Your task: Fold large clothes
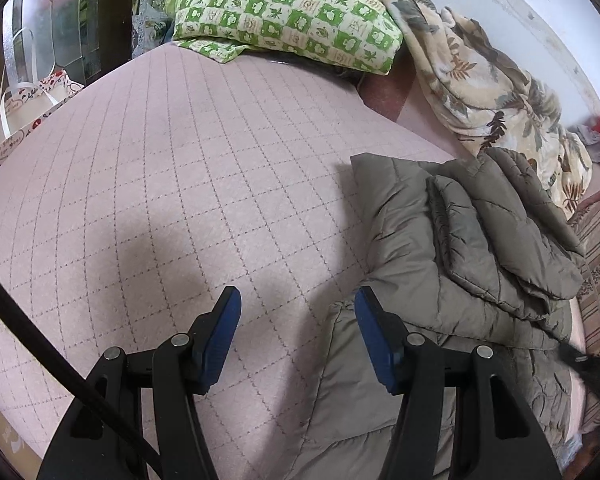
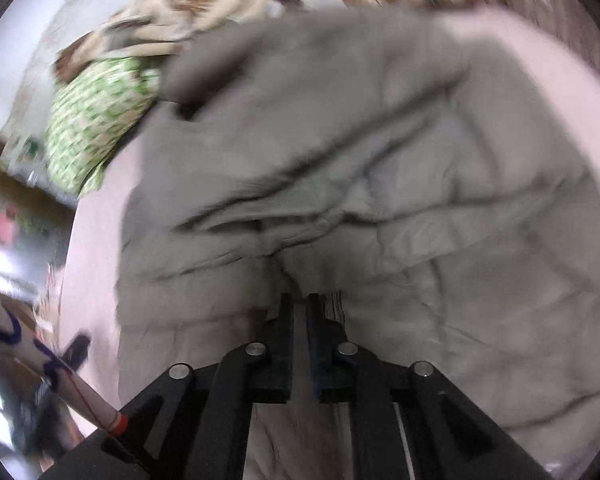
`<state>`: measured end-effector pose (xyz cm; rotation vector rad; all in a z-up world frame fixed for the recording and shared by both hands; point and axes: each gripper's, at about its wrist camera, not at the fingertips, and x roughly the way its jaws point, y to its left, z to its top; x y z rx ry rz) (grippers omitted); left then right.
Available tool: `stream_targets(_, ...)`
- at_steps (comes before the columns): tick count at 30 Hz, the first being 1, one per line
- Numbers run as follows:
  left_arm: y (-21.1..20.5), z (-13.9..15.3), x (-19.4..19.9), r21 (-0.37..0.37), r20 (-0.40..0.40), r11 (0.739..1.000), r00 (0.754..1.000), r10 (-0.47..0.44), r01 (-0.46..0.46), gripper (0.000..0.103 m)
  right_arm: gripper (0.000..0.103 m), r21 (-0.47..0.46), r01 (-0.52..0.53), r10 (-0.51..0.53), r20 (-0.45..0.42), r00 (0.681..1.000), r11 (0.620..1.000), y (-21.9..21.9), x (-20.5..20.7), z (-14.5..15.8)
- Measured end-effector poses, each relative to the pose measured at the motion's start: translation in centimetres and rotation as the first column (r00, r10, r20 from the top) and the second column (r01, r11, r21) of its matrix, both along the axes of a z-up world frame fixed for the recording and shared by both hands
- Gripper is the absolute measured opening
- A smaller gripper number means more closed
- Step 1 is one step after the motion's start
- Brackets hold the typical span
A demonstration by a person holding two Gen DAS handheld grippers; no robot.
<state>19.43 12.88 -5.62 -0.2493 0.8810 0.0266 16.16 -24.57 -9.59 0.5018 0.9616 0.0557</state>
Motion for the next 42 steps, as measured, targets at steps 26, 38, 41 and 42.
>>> stream_targets(26,-4.5,0.2,-0.9,0.176,0.04,0.978,0.992,-0.118,0.109,0.058,0.053,-0.264,0.076,-0.048,0.108,0.993,0.961,-1.5,6.7,2.8)
stream_targets(38,-5.2,0.7,-6.5,0.253,0.074,0.963,0.991,-0.113,0.091,0.058,0.069,-0.273,0.093,-0.048,0.165,0.985,0.958,-6.3,-7.7,4.2)
stream_targets(41,-5.0,0.5,-8.2,0.247,0.047,0.964,0.993,-0.111,0.096,0.058,0.074,-0.308,0.119,-0.071,0.164,0.984,0.944,-8.6,-10.6,3.6)
stream_targets(42,-4.8,0.4,-8.9,0.248,0.038,0.964,0.994,-0.106,0.093,0.058,0.075,-0.316,0.132,-0.083,0.162,0.983,0.939,-9.7,-11.6,3.4)
